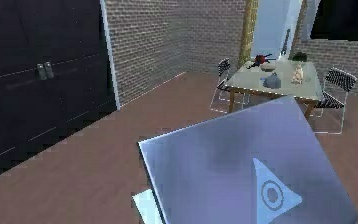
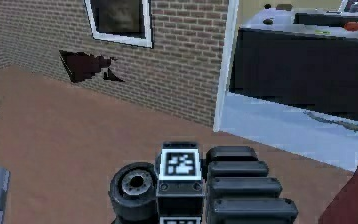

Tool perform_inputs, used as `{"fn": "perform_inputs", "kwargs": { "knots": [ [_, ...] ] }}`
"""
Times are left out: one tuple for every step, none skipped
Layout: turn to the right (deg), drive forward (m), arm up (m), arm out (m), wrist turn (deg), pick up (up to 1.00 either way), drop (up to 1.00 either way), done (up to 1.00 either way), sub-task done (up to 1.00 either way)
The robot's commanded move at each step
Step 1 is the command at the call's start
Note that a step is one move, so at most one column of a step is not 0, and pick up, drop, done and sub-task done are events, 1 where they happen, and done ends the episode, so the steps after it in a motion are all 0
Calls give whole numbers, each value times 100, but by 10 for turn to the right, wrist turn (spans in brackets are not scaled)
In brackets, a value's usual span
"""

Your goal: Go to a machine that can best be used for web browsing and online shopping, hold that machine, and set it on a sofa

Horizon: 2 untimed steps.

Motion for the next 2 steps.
{"fn": "perform_inputs", "kwargs": {
  "knots": [
    [-450,0,0,0,0,0,0,0,0],
    [-450,0,0,0,0,0,0,0,0]
  ]
}}
